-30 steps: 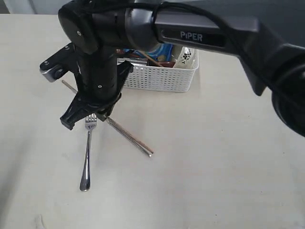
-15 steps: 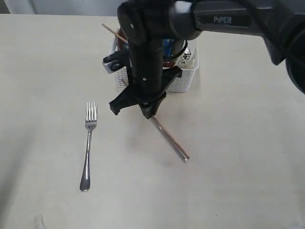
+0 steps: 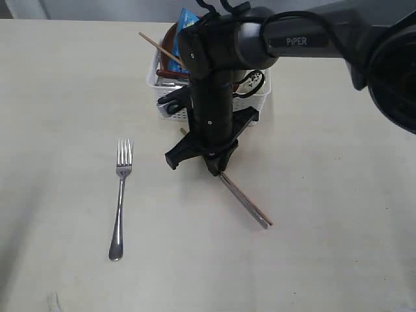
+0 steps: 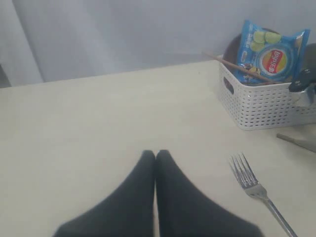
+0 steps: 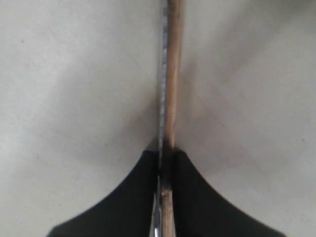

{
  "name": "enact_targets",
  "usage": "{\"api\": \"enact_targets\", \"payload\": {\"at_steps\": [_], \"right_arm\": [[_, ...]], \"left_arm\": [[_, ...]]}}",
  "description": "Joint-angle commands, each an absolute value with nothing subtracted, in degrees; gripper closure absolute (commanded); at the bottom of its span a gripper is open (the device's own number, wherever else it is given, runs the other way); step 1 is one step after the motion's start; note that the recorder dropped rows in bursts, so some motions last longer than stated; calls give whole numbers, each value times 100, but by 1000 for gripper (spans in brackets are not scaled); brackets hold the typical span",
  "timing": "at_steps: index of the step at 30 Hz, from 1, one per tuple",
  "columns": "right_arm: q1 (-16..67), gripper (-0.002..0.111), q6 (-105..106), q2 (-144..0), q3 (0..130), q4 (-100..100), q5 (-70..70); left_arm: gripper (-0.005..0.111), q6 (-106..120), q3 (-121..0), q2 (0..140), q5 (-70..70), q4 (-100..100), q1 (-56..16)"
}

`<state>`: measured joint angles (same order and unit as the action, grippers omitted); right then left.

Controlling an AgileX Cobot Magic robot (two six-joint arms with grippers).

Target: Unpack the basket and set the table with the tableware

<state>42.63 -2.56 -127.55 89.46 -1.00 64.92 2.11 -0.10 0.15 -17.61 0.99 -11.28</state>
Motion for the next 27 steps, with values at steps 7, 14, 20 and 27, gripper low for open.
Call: {"api": "enact_targets", "payload": {"at_steps": [7, 14, 20, 27], "right_arm": [[4225, 84, -339, -13003, 8860, -71, 6550], [4225, 53, -339, -12992, 8965, -71, 6934], [4351, 57, -339, -12684, 9524, -319, 6996], [4378, 58, -254, -12514, 9450, -801, 6996]], "left_arm": [[107, 192, 0, 0, -1715, 127, -1127], [107, 192, 0, 0, -1715, 127, -1127], [107, 192, 0, 0, -1715, 127, -1127], [107, 192, 0, 0, -1715, 127, -1127]]}}
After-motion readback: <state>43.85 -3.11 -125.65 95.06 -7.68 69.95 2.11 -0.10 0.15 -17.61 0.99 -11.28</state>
